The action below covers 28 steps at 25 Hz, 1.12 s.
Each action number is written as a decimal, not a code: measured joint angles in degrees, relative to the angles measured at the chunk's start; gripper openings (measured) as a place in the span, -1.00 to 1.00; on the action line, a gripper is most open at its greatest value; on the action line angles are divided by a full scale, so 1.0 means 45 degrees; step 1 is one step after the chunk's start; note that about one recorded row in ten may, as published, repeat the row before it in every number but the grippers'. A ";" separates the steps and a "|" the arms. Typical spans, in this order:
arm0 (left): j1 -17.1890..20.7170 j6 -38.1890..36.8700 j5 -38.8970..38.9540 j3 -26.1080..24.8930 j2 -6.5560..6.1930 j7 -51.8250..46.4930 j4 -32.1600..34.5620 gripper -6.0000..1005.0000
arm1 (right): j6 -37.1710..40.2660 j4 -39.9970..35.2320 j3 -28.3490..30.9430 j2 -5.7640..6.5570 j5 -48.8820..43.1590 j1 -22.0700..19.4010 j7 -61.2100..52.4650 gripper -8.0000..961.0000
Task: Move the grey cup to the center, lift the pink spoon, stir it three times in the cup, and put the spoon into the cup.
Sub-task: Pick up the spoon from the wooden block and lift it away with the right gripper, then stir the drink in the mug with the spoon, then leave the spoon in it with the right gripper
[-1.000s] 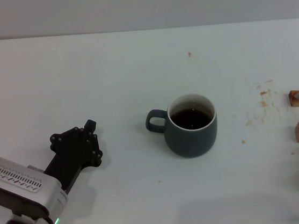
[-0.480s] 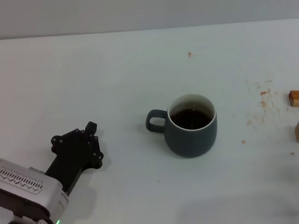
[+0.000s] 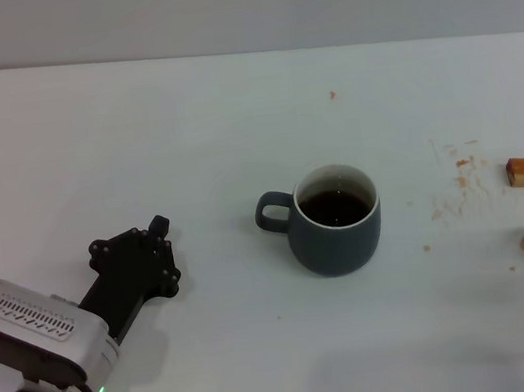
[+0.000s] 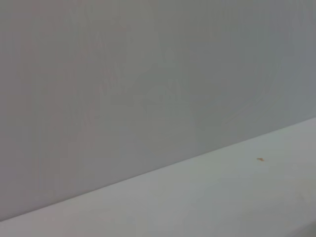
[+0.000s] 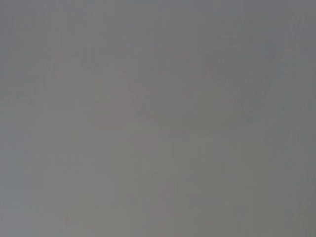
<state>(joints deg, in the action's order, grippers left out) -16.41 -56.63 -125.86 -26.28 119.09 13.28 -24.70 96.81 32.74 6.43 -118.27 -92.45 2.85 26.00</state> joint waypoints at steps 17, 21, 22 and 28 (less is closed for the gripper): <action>-0.0113 0.0322 0.0084 0.0000 0.0000 -0.0017 0.0014 -0.99 | 0.1580 0.0681 -0.0078 0.0318 -0.0740 0.1267 0.0458 -0.88; -0.0172 0.0448 0.0089 -0.0003 0.0000 -0.0017 0.0020 -0.99 | 0.1744 0.0609 -0.0082 0.0268 -0.1120 0.1788 -0.0666 -0.87; -0.0184 0.0464 0.0090 -0.0011 0.0000 -0.0009 0.0027 -0.99 | 0.1734 0.0455 -0.0083 0.0244 -0.1184 0.1957 -0.1259 -0.87; -0.0205 0.0497 0.0096 -0.0060 0.0000 -0.0008 0.0052 -0.99 | 0.1454 0.0129 -0.0082 0.0146 -0.2009 0.2724 -0.2811 -0.88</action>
<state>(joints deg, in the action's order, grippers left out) -17.33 -54.39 -125.42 -26.55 119.09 13.24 -24.47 103.36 33.32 6.06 -117.61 -101.49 15.11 13.35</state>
